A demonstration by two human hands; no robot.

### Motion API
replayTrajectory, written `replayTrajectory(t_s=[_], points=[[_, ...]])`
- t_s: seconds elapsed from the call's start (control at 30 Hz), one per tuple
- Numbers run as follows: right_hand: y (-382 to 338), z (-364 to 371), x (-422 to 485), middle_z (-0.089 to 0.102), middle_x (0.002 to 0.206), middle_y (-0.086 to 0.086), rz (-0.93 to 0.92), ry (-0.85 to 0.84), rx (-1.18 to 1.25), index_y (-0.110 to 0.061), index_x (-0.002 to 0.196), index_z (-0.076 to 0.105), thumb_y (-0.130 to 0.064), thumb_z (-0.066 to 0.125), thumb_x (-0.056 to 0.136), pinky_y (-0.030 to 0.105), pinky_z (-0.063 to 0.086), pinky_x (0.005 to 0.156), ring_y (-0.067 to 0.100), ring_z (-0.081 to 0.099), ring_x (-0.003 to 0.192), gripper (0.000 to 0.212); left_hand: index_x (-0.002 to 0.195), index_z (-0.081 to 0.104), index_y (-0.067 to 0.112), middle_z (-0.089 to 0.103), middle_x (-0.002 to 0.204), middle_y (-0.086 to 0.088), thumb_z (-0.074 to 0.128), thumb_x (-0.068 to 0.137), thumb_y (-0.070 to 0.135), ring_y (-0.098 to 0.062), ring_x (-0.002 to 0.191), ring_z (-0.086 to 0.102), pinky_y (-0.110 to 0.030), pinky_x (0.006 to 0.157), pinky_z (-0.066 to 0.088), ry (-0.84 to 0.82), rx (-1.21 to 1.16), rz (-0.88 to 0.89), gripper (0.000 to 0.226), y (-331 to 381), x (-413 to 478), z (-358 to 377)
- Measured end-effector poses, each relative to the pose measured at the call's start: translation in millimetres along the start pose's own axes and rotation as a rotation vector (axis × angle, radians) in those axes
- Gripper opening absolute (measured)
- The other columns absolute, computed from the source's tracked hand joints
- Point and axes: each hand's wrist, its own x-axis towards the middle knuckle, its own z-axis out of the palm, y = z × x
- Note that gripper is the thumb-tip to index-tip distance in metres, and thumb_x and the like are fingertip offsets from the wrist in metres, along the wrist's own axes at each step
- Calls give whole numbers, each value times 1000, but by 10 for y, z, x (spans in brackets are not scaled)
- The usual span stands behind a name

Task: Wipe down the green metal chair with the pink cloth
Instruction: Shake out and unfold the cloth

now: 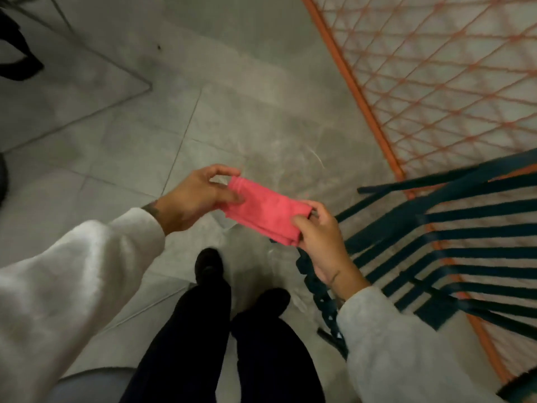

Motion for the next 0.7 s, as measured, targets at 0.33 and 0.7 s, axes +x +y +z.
replayTrajectory(t_s=[0.33, 0.7], points=[[1997, 1433, 2266, 64, 81, -1, -79, -14, -383, -22, 95, 47, -6, 60, 89, 29, 52, 64, 18, 63, 73, 21, 88, 62, 25, 69, 88, -4, 67, 83, 5, -24, 79, 64, -35, 72, 56, 344, 483, 54, 21, -2305, 2057, -922], [3128, 2270, 3577, 71, 91, 6, 81, -46, -404, -7, 98, 75, -6, 59, 86, 28, 52, 76, 21, 65, 85, 21, 116, 71, 20, 70, 117, 2, 54, 82, -5, -11, 100, 61, -14, 85, 37, 101, 1050, 198, 45, -2958, 3776, -1319]])
